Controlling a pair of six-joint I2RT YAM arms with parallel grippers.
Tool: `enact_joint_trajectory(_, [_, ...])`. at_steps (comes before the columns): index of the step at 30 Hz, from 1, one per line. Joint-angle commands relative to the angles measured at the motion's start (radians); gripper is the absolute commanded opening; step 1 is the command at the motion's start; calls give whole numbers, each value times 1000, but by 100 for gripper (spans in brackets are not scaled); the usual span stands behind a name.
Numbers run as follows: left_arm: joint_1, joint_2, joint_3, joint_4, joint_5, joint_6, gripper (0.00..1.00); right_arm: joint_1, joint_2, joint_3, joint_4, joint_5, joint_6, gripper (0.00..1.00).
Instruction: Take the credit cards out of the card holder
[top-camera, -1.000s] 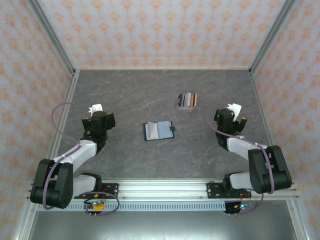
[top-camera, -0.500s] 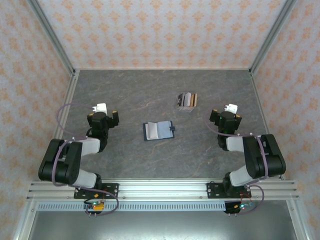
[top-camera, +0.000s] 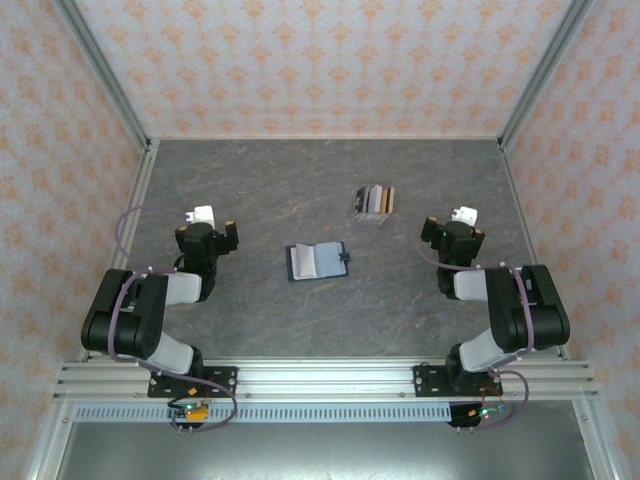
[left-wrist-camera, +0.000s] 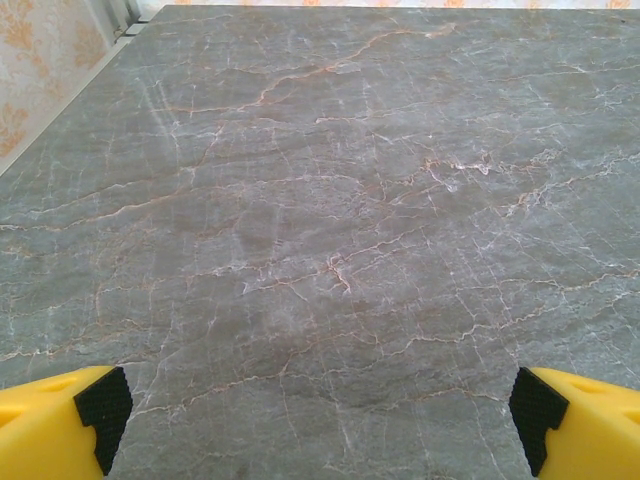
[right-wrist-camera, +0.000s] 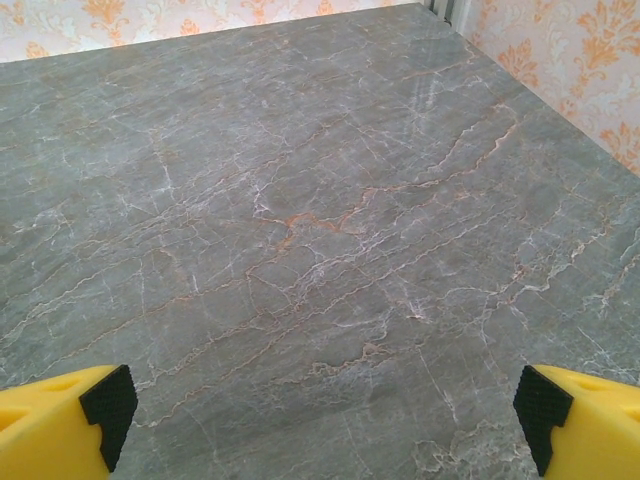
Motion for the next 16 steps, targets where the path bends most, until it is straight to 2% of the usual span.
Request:
enact_joint_trajectory(1, [-6, 1, 31, 23, 3, 26, 100, -3, 6, 23, 13, -9, 13, 100])
enact_joint_trajectory(16, [-2, 2, 33, 19, 11, 24, 100, -3, 0, 16, 23, -10, 11, 99])
